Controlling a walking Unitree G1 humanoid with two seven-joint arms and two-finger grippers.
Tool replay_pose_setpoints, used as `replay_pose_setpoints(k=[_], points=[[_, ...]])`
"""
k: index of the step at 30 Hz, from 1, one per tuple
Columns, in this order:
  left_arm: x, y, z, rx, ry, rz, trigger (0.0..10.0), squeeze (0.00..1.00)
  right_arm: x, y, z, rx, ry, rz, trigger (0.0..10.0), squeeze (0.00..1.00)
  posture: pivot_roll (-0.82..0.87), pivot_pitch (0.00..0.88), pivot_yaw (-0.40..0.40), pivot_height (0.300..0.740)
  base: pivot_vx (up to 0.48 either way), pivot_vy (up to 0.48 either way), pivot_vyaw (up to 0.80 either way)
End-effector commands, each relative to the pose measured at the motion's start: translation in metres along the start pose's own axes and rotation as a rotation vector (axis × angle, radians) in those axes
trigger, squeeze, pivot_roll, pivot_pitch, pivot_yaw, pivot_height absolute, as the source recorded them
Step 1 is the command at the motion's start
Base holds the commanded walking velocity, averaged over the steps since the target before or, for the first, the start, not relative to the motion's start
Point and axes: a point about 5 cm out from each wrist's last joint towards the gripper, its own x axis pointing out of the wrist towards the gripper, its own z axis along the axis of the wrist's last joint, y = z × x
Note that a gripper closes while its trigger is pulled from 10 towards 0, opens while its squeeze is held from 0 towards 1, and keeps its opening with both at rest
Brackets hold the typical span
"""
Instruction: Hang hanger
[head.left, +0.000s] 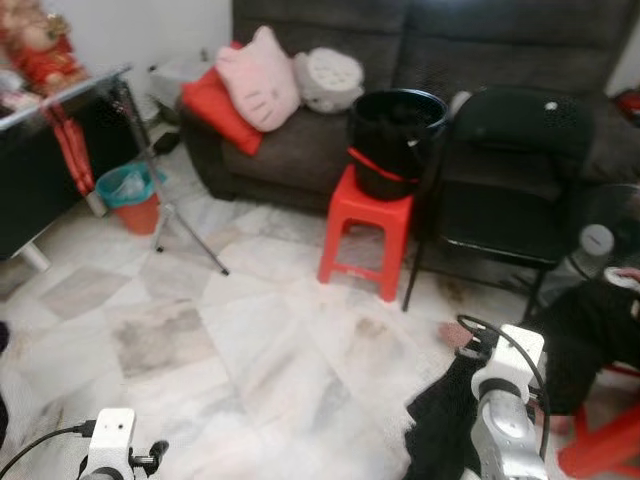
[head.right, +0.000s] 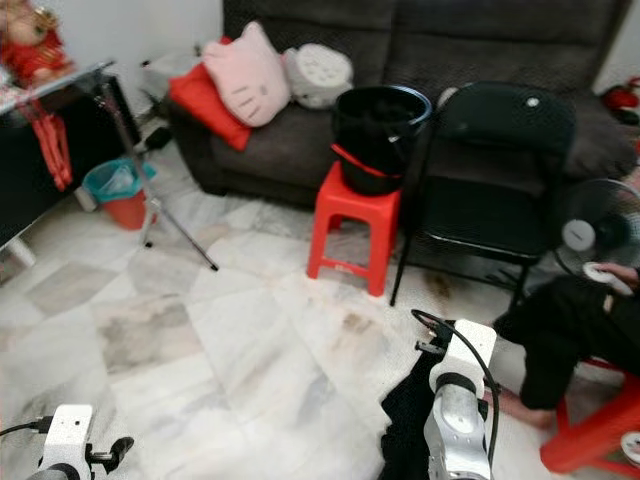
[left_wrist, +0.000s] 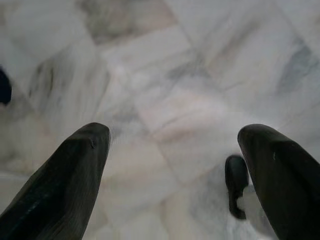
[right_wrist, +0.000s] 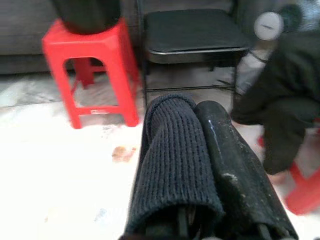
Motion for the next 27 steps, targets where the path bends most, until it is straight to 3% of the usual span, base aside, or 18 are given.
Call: replay_pose_setpoints(k=[1,15,23,27], points=[[-0.001,0.003,-0.002,0.015,0.018,-0.002,10.0,0.00,0.001,0.003,0.005,0.001,-0.030,0.004,10.0,0.00,-0.03,0.000,0.028,0.740,0.000,0.000,0.80],[-0.009,0.030,-0.006,0.087,0.065,-0.003,10.0,0.00,-0.012,0.035,-0.004,0.021,-0.045,0.045,10.0,0.00,-0.05,0.000,0.130,0.740,0.000,0.000,0.80],[-0.013,0.035,-0.012,0.107,0.087,-0.014,10.0,0.00,-0.019,0.032,-0.013,0.024,-0.034,0.022,10.0,0.00,-0.09,0.000,0.158,0.740,0.000,0.000,0.80],[-0.012,0.030,-0.012,0.108,0.075,-0.034,10.0,0.00,-0.018,0.021,-0.011,0.023,-0.046,-0.008,10.0,0.00,-0.11,0.000,0.159,0.740,0.000,0.000,0.80]])
